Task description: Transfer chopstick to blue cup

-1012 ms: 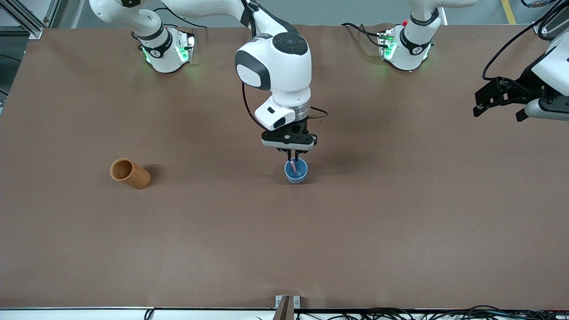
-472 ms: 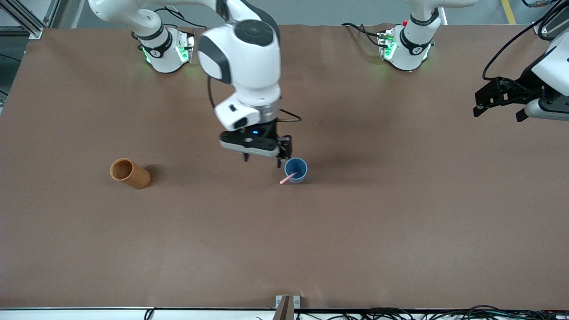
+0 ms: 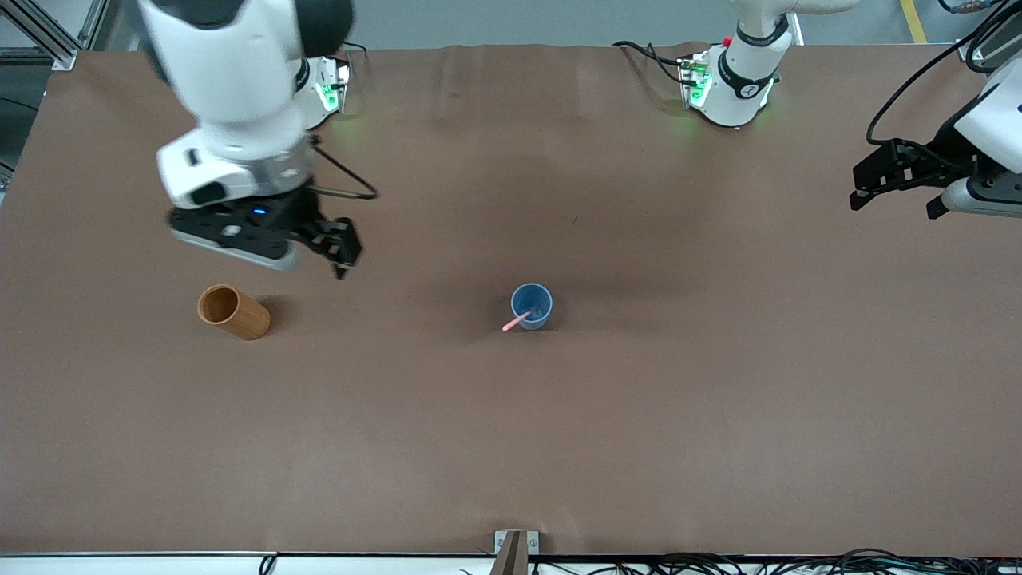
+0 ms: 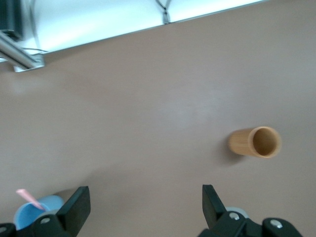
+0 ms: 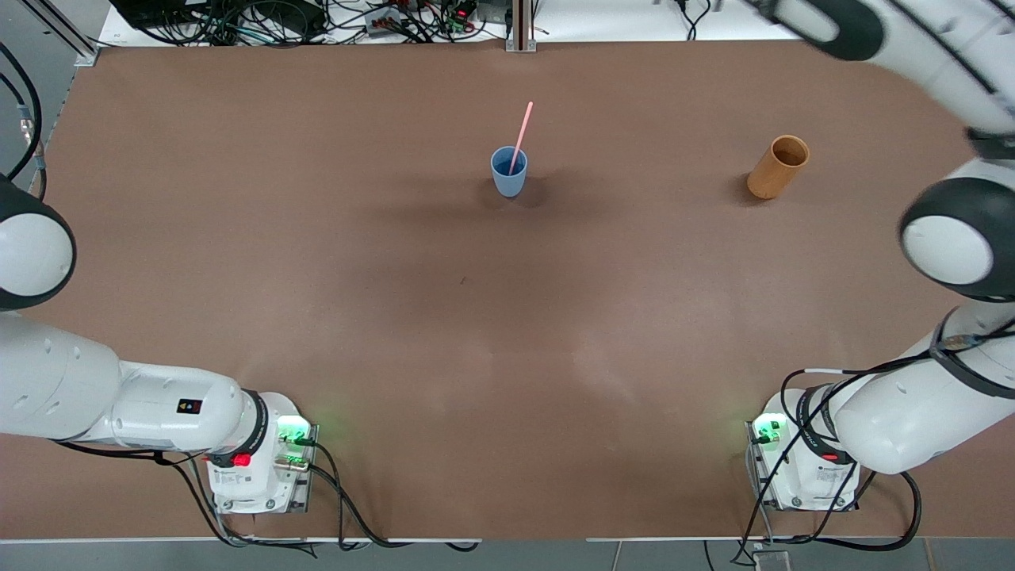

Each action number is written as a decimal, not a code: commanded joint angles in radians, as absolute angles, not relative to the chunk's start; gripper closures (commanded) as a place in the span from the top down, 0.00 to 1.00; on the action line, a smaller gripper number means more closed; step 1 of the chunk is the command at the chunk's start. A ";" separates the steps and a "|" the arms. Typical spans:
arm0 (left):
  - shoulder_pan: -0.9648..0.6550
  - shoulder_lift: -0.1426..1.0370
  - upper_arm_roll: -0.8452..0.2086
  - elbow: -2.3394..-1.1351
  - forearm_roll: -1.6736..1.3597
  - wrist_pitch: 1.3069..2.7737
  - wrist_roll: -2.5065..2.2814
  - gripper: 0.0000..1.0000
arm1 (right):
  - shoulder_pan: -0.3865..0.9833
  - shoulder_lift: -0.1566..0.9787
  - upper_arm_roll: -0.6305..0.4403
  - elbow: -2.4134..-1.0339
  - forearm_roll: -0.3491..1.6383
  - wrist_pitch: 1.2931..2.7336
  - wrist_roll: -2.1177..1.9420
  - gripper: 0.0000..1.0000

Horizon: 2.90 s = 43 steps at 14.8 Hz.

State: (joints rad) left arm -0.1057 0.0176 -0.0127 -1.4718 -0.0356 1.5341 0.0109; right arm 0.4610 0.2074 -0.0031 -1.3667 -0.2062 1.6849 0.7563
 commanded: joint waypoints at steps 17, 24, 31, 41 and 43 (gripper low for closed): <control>-0.097 0.018 -0.006 -1.451 -0.046 1.529 0.021 1.00 | -0.057 -0.100 -0.006 -1.473 -0.012 1.410 0.014 1.00; -0.097 0.017 -0.003 -1.451 -0.046 1.529 0.025 1.00 | -0.046 0.021 0.003 -1.312 -0.003 1.304 -0.018 1.00; -0.095 0.018 -0.002 -1.451 -0.046 1.529 0.028 1.00 | -0.044 0.028 0.002 -1.313 0.000 1.316 -0.064 1.00; -0.094 0.017 -0.002 -1.451 -0.046 1.529 0.028 1.00 | -0.092 0.023 -0.003 -1.382 0.045 1.379 -0.114 1.00; -0.094 0.017 -0.002 -1.451 -0.048 1.529 0.026 1.00 | -0.086 0.023 0.000 -1.382 0.040 1.384 -0.114 1.00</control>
State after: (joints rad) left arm -0.1009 0.0175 -0.0027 -1.4669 -0.0356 1.5341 0.0109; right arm -0.0807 0.0394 -0.0088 -1.3627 0.0253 1.3691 -0.1035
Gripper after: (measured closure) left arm 0.000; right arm 0.000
